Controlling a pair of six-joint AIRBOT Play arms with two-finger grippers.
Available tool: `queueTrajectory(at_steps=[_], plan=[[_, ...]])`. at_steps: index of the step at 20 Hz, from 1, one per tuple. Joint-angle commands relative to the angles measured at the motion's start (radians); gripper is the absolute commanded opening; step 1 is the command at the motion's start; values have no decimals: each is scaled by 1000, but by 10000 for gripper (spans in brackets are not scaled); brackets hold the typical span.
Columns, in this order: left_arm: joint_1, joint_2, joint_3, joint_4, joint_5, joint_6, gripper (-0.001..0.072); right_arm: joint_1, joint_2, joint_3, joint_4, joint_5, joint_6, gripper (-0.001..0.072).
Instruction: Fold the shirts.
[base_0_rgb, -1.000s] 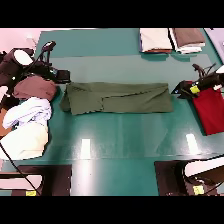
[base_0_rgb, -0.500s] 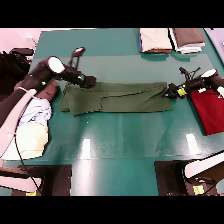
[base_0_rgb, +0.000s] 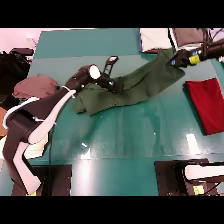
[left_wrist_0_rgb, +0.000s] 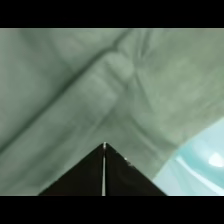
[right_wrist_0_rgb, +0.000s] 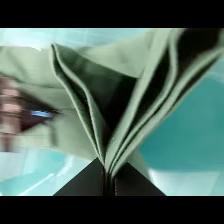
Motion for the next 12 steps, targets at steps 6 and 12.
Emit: queueTrajectory(at_steps=[6,12], plan=[[-34,-108,99,-45,-6,-26,27,210,18,187,3,4,114,16],[71,9,106,5,-85,-25,26,287,14,185,5,-71,132,16]])
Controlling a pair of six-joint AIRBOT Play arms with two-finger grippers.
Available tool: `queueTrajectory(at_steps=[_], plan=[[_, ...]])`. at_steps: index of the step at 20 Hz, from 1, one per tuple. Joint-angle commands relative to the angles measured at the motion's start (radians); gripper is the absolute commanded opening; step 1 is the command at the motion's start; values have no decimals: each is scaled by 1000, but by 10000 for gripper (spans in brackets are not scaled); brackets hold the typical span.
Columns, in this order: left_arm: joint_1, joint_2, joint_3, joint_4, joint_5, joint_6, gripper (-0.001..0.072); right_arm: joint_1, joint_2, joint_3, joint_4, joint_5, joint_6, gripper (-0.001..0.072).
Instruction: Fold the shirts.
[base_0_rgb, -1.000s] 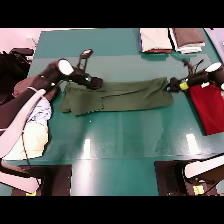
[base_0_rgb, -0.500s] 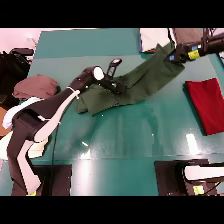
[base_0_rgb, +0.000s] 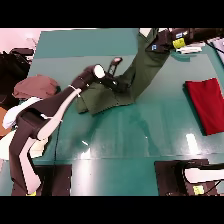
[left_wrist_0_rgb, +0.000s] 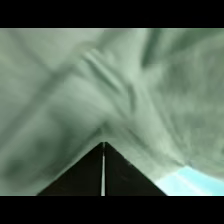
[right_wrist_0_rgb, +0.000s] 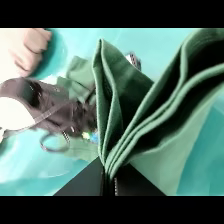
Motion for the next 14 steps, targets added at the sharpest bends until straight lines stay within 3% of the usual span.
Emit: queueTrajectory(at_steps=[1,6,9,10,11,12,14], plan=[[92,105,4,70,-64,-2,27,60,-1,5,2,-64,16,16],[348,402,4,240,-180,-2,27,234,-94,5,144,-192,-31,16],[484,569,4,304,-202,-1,28,394,-222,6,185,-377,-89,19],[521,616,4,308,-203,-1,27,446,-269,6,203,-475,-122,60],[548,651,4,308,-203,-1,27,484,-311,13,234,-550,-150,269],[569,681,4,307,-203,-1,27,510,-357,53,234,-565,-151,353],[582,717,4,308,-211,6,27,513,-404,138,224,-506,-151,353]])
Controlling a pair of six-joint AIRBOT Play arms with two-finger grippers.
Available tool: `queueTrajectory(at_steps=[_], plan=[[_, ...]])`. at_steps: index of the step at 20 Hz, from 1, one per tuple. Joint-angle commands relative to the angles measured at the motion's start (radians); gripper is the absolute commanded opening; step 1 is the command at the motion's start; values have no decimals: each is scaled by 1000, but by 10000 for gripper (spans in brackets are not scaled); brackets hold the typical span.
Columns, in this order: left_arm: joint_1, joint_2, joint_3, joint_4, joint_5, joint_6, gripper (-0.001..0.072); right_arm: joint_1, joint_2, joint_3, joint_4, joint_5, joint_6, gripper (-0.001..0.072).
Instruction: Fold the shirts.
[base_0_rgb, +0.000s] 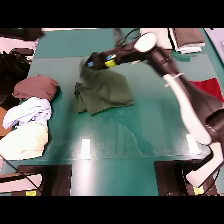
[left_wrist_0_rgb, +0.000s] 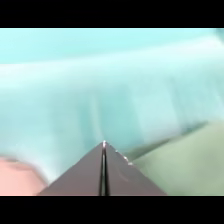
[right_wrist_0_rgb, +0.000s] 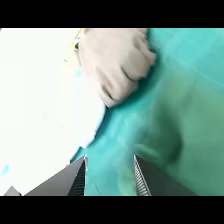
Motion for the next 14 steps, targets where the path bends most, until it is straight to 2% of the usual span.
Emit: queueTrajectory(at_steps=[1,5,8,9,10,14], plan=[[56,93,0,19,-24,7,27,38,-85,90,23,-18,-35,352],[-14,92,-1,20,-37,11,27,-106,31,-73,-98,66,-18,352],[-93,87,0,19,-19,33,27,-261,129,-288,-264,156,67,349],[-114,87,-3,20,-13,34,27,-309,144,-350,-290,181,67,478],[-133,86,-5,19,-7,34,27,-362,149,-410,-282,198,71,646],[-180,69,-5,19,2,34,27,-444,85,-527,-235,209,79,648]])
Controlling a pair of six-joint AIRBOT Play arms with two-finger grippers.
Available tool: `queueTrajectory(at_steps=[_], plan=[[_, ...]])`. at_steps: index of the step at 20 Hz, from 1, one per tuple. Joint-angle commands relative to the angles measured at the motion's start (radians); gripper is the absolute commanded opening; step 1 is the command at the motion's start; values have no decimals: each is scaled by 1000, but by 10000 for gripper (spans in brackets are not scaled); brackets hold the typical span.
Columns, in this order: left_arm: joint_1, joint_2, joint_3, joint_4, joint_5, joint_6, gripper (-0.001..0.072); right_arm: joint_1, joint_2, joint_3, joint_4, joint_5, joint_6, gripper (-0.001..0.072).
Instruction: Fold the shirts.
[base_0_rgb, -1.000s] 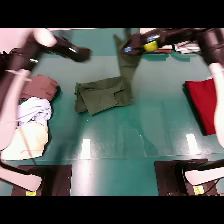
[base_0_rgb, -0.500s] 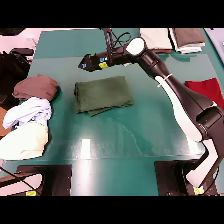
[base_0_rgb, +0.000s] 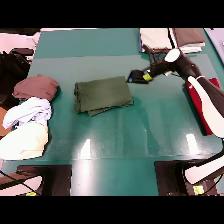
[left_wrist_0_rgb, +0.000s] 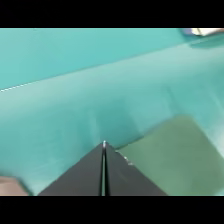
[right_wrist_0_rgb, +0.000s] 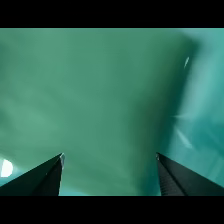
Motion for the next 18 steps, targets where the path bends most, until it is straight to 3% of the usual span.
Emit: queueTrajectory(at_steps=[1,6,8,9,10,11,14,18], plan=[[-43,-13,-1,2,11,3,27,-60,-52,-93,45,30,14,648],[-43,-21,-3,-8,1,3,27,35,-212,27,202,-6,-5,644],[-43,-21,-3,-8,-13,2,27,80,-281,114,226,-13,-4,550],[-43,-21,-3,-8,-20,2,27,99,-310,155,228,-21,-5,444],[-43,-21,-3,-12,-26,2,27,118,-334,194,222,-32,-5,263],[-43,-21,-3,-25,-29,2,27,131,-343,220,216,-50,-6,24],[-82,-21,-7,-23,-17,2,26,117,-299,272,184,-107,-4,17],[-198,-21,-14,-22,3,8,26,-51,-109,249,-71,-79,67,17]])
